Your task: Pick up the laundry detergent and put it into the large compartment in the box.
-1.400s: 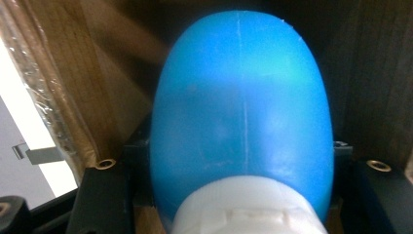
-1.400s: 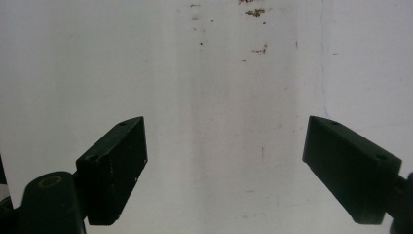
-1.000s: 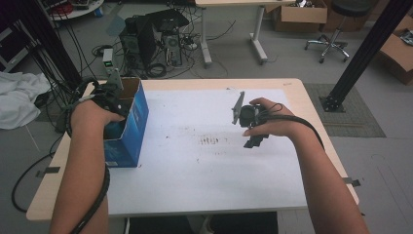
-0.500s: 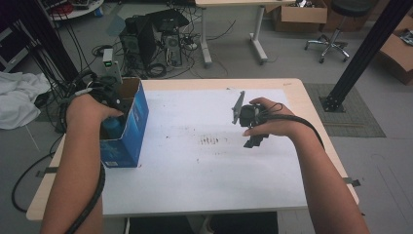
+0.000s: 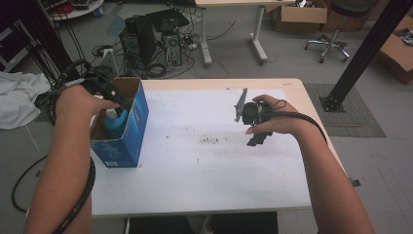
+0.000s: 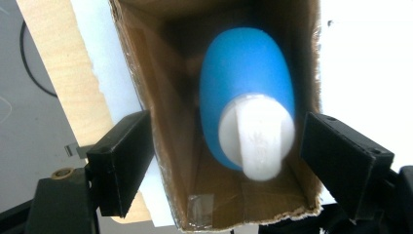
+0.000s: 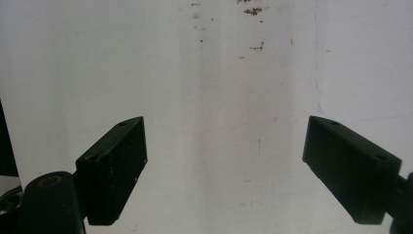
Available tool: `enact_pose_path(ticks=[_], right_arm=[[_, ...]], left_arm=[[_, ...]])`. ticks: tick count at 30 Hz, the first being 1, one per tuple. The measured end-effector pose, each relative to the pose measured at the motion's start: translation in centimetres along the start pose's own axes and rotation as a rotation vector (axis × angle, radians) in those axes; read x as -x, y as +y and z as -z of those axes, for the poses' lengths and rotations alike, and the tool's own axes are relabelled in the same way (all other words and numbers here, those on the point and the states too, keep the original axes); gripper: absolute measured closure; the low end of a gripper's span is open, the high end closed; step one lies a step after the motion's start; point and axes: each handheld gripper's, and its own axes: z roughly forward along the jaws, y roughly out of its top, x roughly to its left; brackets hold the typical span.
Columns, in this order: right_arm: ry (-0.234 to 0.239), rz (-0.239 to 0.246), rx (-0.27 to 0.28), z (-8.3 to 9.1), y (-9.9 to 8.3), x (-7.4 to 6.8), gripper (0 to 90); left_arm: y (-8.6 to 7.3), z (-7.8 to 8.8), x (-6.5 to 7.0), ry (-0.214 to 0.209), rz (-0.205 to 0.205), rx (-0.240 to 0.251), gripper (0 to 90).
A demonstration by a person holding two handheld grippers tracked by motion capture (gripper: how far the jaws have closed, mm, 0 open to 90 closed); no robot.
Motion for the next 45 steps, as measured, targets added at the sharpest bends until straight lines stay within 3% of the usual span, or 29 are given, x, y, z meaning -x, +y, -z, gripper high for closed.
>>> enact_pose_path(ticks=[15,23,36,40,43,45], right_arm=[[0.025,0.019,-0.030,0.7,0.4,0.1,16.5],[0.025,0.016,-0.046,1.0,0.3,0.2,16.5],[0.024,0.013,-0.061,1.4,0.0,0.2,16.5],[0.026,0.017,-0.073,1.6,-0.2,0.0,16.5],[0.026,0.019,-0.075,1.8,-0.3,-0.1,16.5],[0.025,0.015,-0.070,2.1,-0.4,-0.2,16.5]], left_arm=[[0.0,3.0,0.6,0.020,-0.071,0.043,15.4],[0.1,4.3,1.1,0.053,-0.097,0.056,11.3],[0.5,4.9,1.7,0.059,-0.134,0.043,1.4],[0.6,5.4,2.5,0.019,-0.196,0.072,0.1],[0.8,5.8,3.4,0.013,-0.274,0.083,0.1],[1.0,5.9,4.3,-0.005,-0.347,0.082,0.1]])
